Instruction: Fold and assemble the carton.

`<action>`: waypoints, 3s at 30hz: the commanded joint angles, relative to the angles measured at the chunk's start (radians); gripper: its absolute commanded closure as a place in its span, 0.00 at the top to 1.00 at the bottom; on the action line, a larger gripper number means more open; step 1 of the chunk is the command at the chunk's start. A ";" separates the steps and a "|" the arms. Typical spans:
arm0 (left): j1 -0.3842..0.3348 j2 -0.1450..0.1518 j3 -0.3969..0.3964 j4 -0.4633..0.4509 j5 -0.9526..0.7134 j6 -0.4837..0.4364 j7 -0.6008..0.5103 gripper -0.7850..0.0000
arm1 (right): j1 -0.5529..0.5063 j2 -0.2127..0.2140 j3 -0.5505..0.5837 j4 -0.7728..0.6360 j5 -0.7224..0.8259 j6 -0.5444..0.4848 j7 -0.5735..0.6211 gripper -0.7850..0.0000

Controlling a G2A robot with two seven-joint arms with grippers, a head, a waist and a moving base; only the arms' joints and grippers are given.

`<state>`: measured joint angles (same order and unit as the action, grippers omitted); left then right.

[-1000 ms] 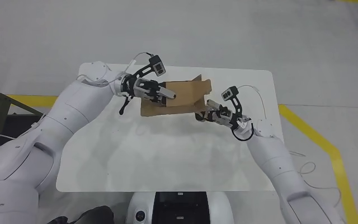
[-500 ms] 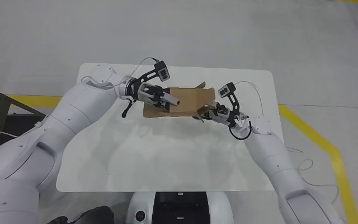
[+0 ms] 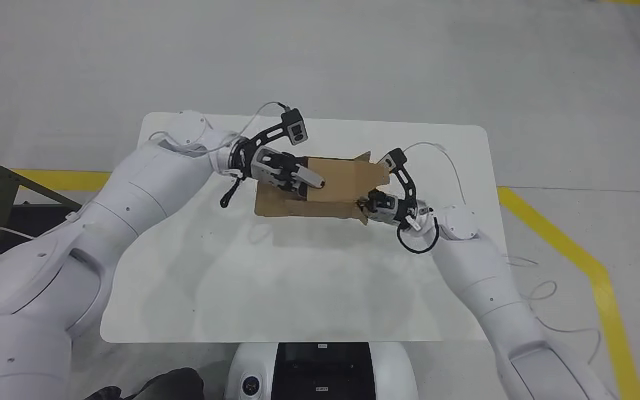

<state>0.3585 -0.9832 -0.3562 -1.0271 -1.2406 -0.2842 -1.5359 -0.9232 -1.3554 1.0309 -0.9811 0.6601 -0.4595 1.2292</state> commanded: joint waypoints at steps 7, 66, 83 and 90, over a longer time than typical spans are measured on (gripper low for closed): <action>0.002 -0.005 -0.003 0.003 0.004 0.000 0.000 0.00 | -0.003 -0.001 -0.010 -0.030 -0.035 0.016 -0.029 0.29; 0.070 0.020 -0.105 0.019 0.099 0.000 0.000 0.00 | -0.025 0.029 0.008 -0.096 -0.219 0.099 -0.188 0.00; 0.068 -0.009 -0.115 0.075 0.164 0.000 0.000 0.00 | -0.032 0.035 0.004 -0.142 -0.268 0.127 -0.220 0.00; 0.075 -0.009 -0.135 0.060 0.172 0.000 0.000 0.98 | -0.036 0.036 0.005 -0.149 -0.270 0.134 -0.232 0.00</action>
<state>0.4326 -0.9926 -0.4885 -0.9658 -1.0708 -0.2842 -1.5359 -0.9590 -1.3197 1.0360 -1.1300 0.3912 -0.3265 0.9981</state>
